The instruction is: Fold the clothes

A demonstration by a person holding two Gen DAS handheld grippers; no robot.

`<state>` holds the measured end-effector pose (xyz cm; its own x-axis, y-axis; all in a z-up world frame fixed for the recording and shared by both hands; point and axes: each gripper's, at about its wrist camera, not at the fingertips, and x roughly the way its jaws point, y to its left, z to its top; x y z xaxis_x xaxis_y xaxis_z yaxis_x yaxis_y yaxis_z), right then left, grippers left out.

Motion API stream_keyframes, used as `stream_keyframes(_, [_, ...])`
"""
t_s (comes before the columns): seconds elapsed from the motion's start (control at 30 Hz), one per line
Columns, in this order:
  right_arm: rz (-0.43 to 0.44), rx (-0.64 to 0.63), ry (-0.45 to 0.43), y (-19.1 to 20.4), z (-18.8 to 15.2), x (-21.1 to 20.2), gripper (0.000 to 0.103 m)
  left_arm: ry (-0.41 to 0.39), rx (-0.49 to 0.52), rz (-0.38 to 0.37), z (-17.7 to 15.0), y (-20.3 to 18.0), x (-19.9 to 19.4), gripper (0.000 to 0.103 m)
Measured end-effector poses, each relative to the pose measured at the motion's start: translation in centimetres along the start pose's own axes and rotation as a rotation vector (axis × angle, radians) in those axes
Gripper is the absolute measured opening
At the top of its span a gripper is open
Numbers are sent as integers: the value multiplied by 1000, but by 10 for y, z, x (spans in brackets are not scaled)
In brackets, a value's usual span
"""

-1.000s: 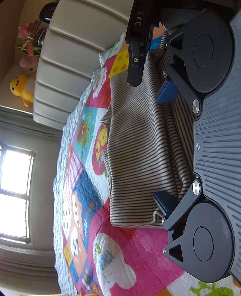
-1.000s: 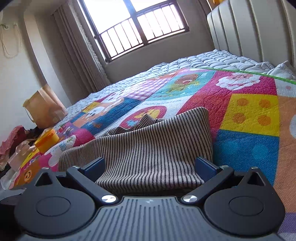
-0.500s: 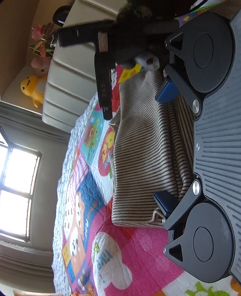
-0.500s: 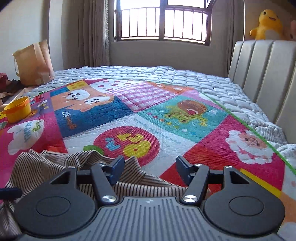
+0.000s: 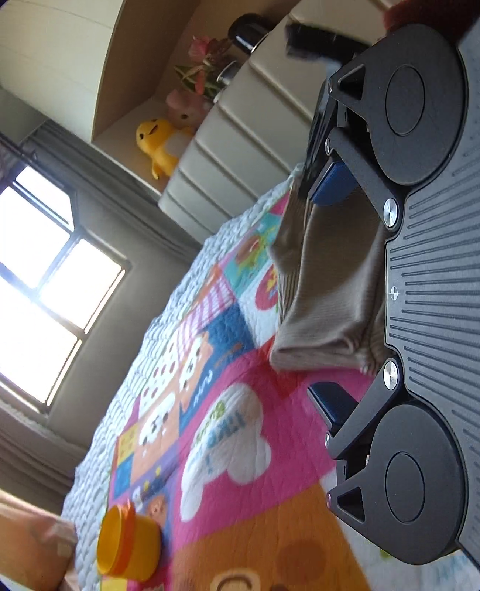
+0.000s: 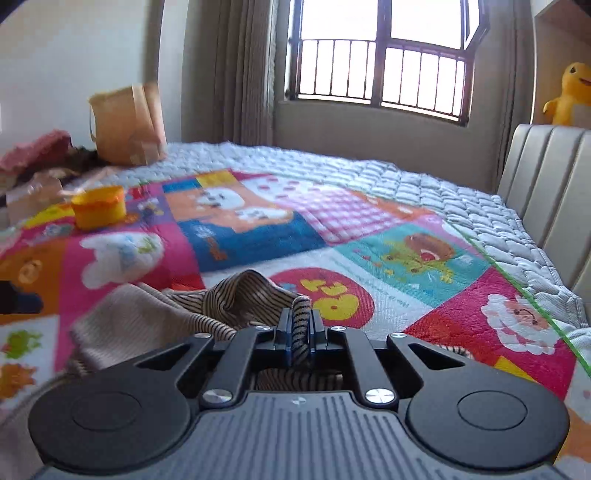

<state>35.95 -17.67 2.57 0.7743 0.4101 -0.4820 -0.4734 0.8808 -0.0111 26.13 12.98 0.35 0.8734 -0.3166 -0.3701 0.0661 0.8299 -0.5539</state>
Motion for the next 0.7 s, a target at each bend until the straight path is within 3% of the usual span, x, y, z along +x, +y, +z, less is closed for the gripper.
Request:
stream_keyframes(0.17, [62, 64, -78, 15, -25, -100, 8, 0, -106, -7, 0, 10, -39, 103])
stream_keyframes(0.23, [77, 95, -71, 20, -46, -125, 8, 7, -147, -24, -5, 10, -53, 103])
stream_keyframes(0.47, [144, 103, 8, 44, -121, -178, 10, 92, -44, -32, -19, -25, -70, 103])
stream_keyframes(0.5, [160, 101, 7, 45, -128, -187, 17, 109, -31, -31, -22, -29, -71, 103])
stream_keyframes(0.6, [151, 116, -45, 37, -134, -217, 59, 179, -3, -24, -37, -34, -70, 103])
stream_keyframes(0.7, [104, 201, -77, 16, -134, -236, 66, 263, 5, -29, -57, -35, -63, 103])
